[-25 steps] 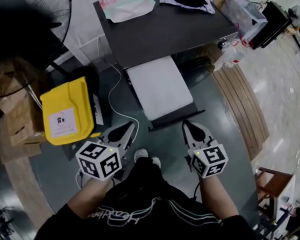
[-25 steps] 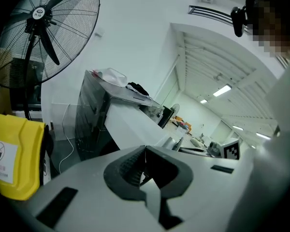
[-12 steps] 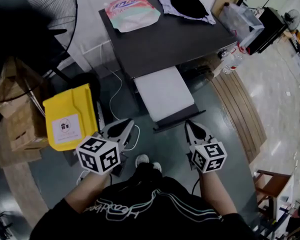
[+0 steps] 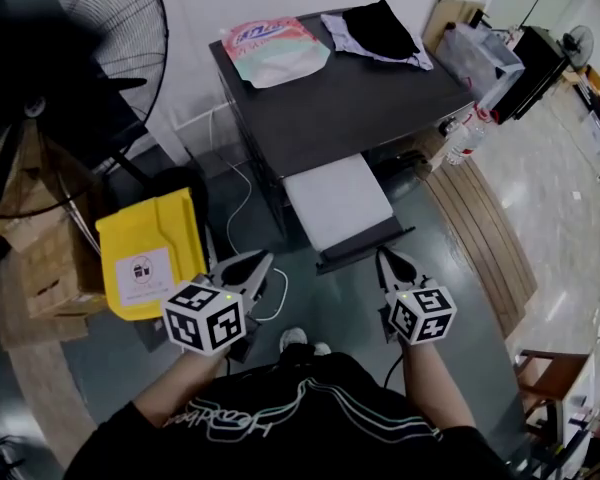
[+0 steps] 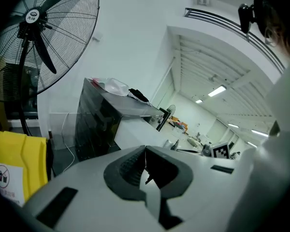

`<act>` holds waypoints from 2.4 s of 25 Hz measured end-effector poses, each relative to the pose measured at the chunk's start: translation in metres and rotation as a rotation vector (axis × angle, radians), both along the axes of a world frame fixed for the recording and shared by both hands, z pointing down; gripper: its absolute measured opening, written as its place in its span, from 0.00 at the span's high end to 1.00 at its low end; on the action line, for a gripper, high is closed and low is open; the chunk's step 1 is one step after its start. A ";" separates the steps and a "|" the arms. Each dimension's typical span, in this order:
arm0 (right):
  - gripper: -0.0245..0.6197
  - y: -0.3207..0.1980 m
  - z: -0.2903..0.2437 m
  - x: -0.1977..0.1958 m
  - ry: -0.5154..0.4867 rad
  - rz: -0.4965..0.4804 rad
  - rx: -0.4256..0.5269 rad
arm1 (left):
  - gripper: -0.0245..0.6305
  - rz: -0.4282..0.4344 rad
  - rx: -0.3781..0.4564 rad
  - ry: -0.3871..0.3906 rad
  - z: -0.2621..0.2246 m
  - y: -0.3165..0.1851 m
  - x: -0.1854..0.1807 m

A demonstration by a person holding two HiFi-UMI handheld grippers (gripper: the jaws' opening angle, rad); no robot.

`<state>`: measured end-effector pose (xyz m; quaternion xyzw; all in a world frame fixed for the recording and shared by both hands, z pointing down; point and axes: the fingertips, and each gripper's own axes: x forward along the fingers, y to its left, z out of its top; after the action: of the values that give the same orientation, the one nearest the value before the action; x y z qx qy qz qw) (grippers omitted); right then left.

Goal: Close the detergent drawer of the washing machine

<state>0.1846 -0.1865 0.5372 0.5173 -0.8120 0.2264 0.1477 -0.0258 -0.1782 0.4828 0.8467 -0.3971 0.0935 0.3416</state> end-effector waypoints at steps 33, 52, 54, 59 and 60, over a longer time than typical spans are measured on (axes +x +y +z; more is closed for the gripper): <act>0.92 -0.089 -0.011 -0.037 0.003 -0.035 0.009 | 0.93 -0.143 0.026 0.006 -0.020 -0.038 -0.067; 0.92 -0.120 -0.012 -0.055 0.011 -0.050 0.033 | 0.93 -0.223 0.006 0.004 -0.006 -0.038 -0.100; 0.92 -0.120 -0.012 -0.056 0.015 -0.051 0.030 | 0.93 -0.225 -0.001 0.008 -0.002 -0.038 -0.100; 0.92 -0.121 -0.013 -0.057 0.027 -0.055 0.034 | 0.93 -0.231 -0.011 0.015 0.003 -0.039 -0.101; 0.92 -0.121 -0.013 -0.057 0.023 -0.054 0.035 | 0.93 -0.233 -0.013 0.016 0.004 -0.040 -0.101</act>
<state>0.1274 -0.3075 0.5243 0.5004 -0.8277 0.2020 0.1539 -0.1272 -0.2177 0.4864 0.7934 -0.4893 0.0490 0.3586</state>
